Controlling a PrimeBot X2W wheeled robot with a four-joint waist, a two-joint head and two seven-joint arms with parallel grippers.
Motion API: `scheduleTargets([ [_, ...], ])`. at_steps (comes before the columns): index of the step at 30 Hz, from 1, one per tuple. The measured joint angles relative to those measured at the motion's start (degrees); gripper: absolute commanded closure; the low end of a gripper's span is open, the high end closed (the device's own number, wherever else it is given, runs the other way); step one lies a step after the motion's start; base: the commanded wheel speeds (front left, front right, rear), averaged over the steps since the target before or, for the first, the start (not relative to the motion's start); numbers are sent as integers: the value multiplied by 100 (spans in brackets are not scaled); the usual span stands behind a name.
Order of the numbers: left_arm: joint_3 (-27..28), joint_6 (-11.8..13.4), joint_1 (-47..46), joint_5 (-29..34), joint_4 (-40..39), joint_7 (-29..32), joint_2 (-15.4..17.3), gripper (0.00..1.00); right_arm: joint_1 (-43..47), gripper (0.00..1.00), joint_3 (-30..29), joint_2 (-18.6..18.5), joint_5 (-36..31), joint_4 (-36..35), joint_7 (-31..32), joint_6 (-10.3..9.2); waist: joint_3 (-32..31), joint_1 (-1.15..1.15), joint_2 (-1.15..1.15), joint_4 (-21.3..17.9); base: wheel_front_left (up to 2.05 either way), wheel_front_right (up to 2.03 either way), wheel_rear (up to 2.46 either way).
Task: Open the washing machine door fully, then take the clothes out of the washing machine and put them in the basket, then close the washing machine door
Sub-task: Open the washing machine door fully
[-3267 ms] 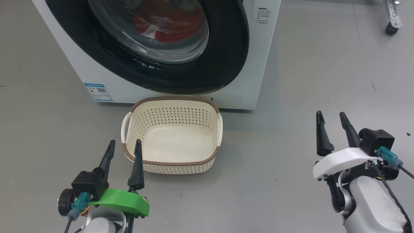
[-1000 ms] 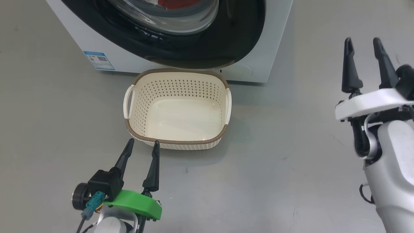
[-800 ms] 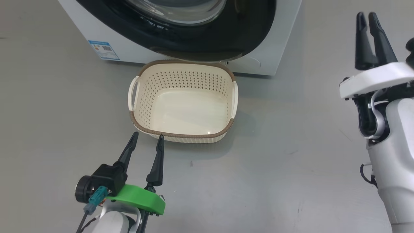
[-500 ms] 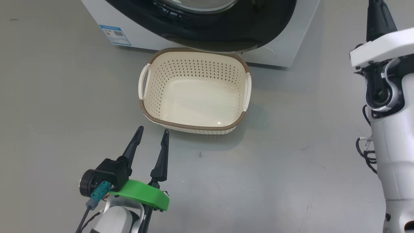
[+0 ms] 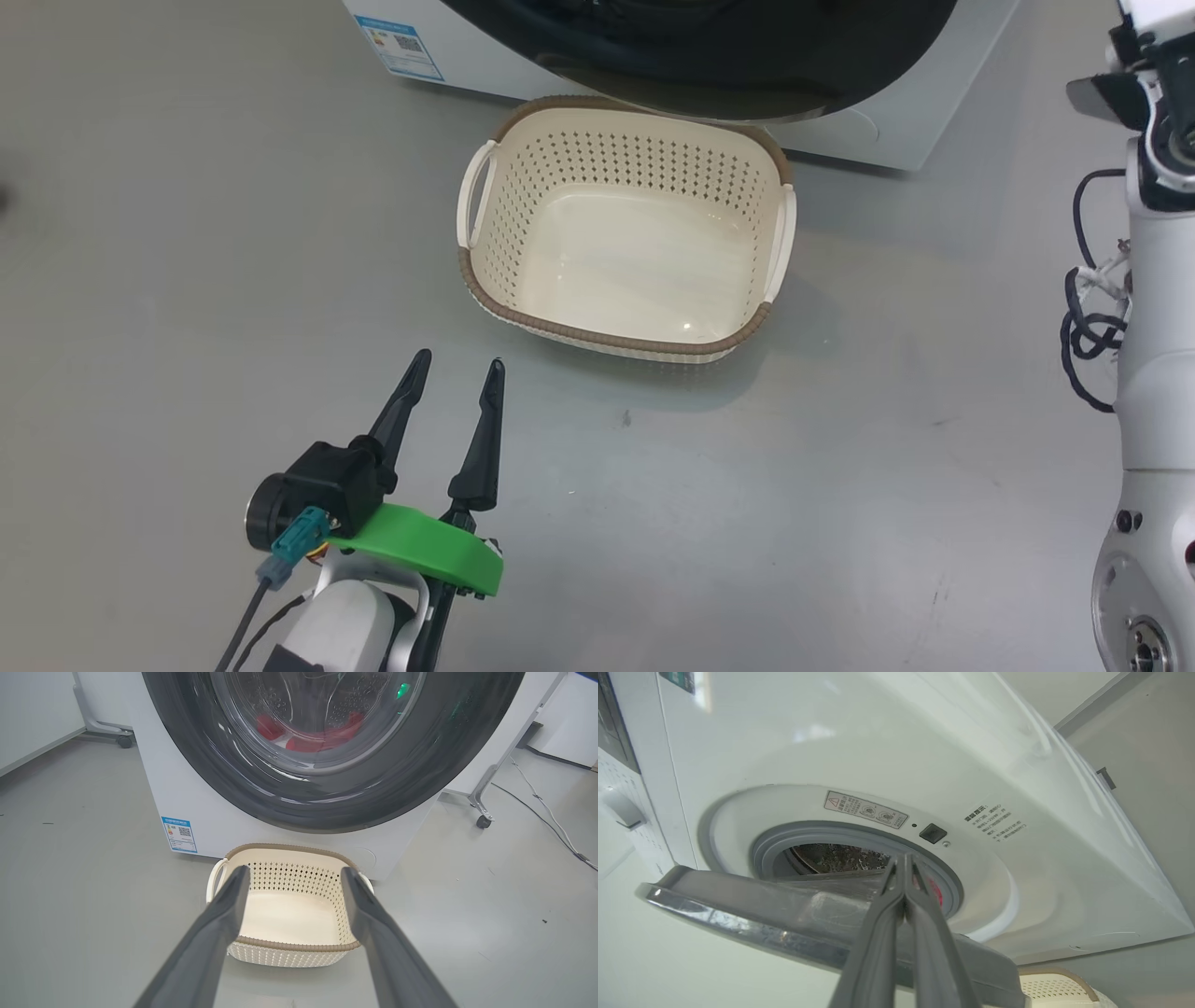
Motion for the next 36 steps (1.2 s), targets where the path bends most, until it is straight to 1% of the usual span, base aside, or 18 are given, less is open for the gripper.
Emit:
scheduleTargets([
  [2, -13, 1, -5, 0, 4, 0, -1, 0, -136, 100, -89, 15, 219, 70, 152, -59, 26, 0, 0, 57, 0, 0, 0],
  [9, -65, 10, -27, -51, 4, 0, -3, 0, -526, 100, -172, 89, 746, 396, 801, -355, 118, 0, 0, 203, 0, 0, 0],
  [17, -154, 49, -103, -59, 11, 0, -10, 0, -809, 100, -434, 91, 1263, 675, 1277, -691, 181, 0, 0, 328, 0, 0, 0],
  [19, -151, 59, -109, -59, 12, 0, -11, 0, -857, 100, -439, 92, 1315, 756, 1373, -695, 193, 0, 0, 347, 0, 0, 0],
  [23, -153, 68, -109, -60, 13, 0, -11, 0, -936, 100, -565, 99, 1528, 883, 1522, -764, 195, 0, 0, 366, 0, 0, 0],
  [25, -153, 99, -109, -83, 13, 0, -11, 0, -983, 100, -658, 103, 1679, 951, 1582, -840, 197, 0, 0, 372, 0, 0, 0],
  [28, -163, 108, -109, -110, 13, 0, -12, 0, -1053, 100, -714, 103, 1779, 1047, 1694, -892, 196, 0, 0, 382, 0, 0, 0],
  [35, -175, 113, -110, -110, 15, 0, -12, 0, -1103, 100, -714, 57, 1826, 1254, 1931, -907, 172, 0, 0, 400, 0, 0, 0],
  [36, -177, 115, -110, -110, 16, 0, -12, 0, -1116, 100, -713, 57, 1826, 1287, 1946, -938, 166, 0, 0, 401, 0, 0, 0],
])
